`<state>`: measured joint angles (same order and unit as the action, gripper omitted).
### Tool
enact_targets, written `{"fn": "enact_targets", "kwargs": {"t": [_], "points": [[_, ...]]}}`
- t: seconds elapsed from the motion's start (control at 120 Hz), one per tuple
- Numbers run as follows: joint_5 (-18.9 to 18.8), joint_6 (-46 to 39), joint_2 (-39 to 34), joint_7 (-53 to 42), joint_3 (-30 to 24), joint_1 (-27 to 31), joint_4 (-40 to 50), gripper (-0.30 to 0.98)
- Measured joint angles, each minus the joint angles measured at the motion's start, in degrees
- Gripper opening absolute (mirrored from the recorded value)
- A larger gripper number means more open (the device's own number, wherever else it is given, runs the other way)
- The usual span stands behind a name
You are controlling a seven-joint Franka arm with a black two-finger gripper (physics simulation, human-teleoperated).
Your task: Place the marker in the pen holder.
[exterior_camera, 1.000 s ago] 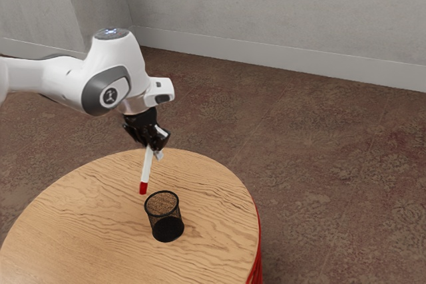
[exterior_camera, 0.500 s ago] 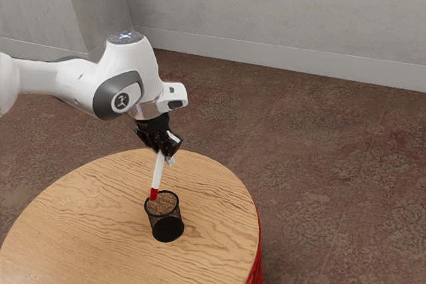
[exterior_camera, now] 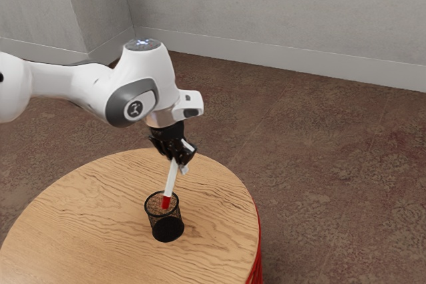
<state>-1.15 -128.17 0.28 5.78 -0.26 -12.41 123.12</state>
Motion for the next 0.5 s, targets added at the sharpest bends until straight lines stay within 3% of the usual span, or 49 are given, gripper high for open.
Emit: {"fn": "enact_targets", "kwargs": {"t": [0.5], "points": [[-0.5, 0.1, -0.4, 0.3, -0.9, -1.8, 0.1, -0.05]]}}
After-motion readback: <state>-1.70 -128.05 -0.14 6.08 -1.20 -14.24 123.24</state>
